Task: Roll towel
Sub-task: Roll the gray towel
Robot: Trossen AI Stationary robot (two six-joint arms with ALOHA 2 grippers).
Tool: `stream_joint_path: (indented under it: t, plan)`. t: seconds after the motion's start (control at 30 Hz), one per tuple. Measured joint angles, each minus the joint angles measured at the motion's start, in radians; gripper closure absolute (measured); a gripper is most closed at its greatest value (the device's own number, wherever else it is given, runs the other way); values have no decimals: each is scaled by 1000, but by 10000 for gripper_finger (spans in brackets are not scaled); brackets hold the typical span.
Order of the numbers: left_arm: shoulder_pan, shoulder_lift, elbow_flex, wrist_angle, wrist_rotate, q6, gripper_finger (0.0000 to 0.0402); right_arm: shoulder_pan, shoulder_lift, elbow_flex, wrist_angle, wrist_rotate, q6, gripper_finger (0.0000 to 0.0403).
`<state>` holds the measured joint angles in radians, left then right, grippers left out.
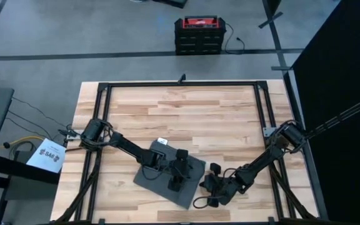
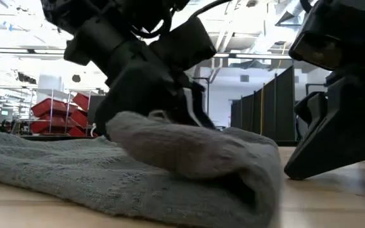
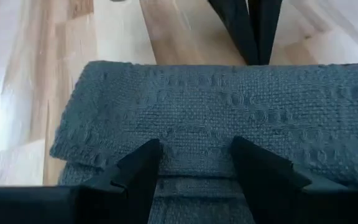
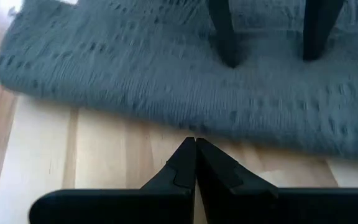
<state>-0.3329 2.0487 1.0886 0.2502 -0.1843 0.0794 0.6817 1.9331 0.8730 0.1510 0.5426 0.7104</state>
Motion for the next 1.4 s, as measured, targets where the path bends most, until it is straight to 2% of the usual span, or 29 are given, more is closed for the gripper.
stream_joint_path:
  t: [0.3,0.53,0.8,0.97,1.1,1.27,1.4]
  plan:
    - [14,24,3,-8,1,10,210,-23,3,-1,-10,67,-18,403]
    - [16,18,0,-14,-2,21,210,-51,-4,57,-46,103,-167,403]
    - [16,-40,-7,-64,-22,54,210,-8,-76,128,-296,129,-168,394]
    - [16,-78,-5,-83,-67,75,210,30,-93,122,-422,112,-7,330]
    - [10,-122,-5,-83,-76,80,210,20,-85,76,-427,106,62,261]
    - [24,-114,-7,-72,-74,97,210,-54,-86,4,-345,90,55,186]
    - [70,-62,-18,-78,-74,87,210,-119,-87,-54,-202,-2,-12,157]
